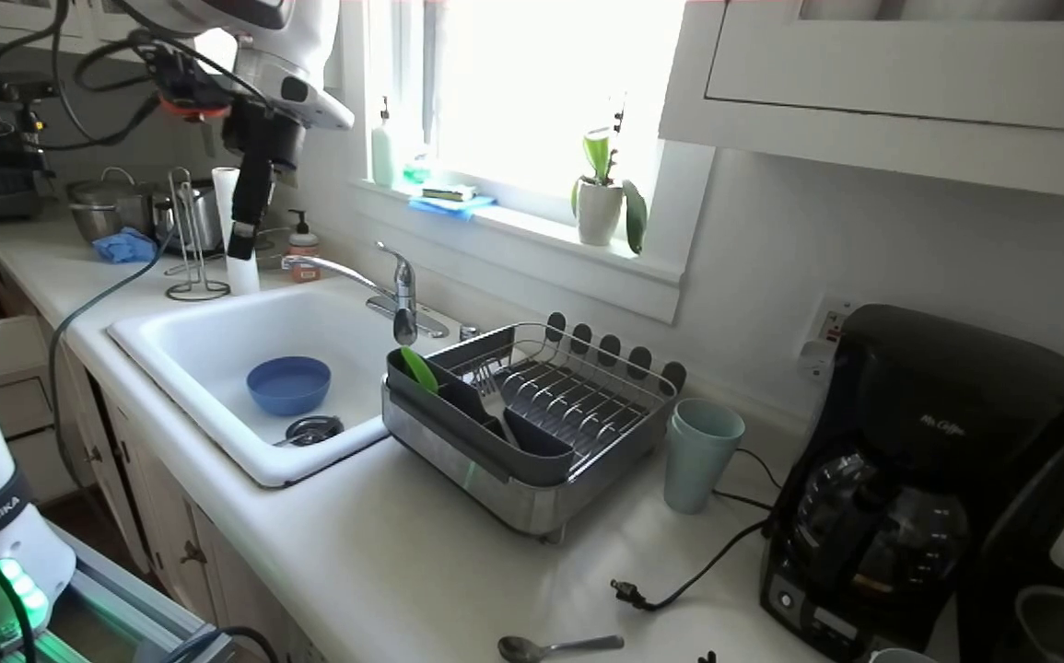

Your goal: Move the spoon to center of the utensil drying rack and move the green knife to the left compartment

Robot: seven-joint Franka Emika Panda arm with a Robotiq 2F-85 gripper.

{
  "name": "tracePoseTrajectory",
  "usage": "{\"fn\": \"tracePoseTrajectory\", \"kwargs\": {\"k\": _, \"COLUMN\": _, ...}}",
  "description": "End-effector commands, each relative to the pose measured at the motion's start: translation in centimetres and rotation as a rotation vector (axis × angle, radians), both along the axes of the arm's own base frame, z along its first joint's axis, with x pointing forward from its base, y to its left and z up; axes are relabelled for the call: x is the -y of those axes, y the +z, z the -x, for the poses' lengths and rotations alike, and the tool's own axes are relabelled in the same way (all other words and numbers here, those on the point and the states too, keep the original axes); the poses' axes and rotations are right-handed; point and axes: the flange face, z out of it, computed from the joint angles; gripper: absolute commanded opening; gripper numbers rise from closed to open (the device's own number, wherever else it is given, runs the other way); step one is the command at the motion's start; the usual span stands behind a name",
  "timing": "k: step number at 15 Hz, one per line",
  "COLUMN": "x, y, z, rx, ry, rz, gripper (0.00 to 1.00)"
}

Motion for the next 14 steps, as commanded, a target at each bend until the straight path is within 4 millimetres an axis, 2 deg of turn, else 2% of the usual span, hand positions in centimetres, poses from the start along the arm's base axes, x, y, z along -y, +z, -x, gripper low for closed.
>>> {"fn": "tracePoseTrajectory", "kwargs": {"k": 1, "x": 4.3, "y": -1.5, "z": -2.1, "rx": 0.128, "ry": -0.133, "rz": 0.014, "gripper": 1.0}}
{"fn": "tracePoseTrajectory", "kwargs": {"k": 7, "x": 8.8, "y": -3.7, "z": -4.8, "rx": 0.322, "ry": -0.281, "rz": 0.044, "gripper": 1.0}}
{"fn": "tracePoseTrajectory", "kwargs": {"k": 10, "x": 9.9, "y": -4.7, "z": -6.3, "rx": 0.379, "ry": -0.301, "rz": 0.068, "gripper": 1.0}}
{"fn": "tracePoseTrajectory", "kwargs": {"k": 14, "x": 10.3, "y": -6.1, "z": -8.0, "rx": 0.42, "ry": -0.293, "rz": 0.08, "gripper": 1.0}}
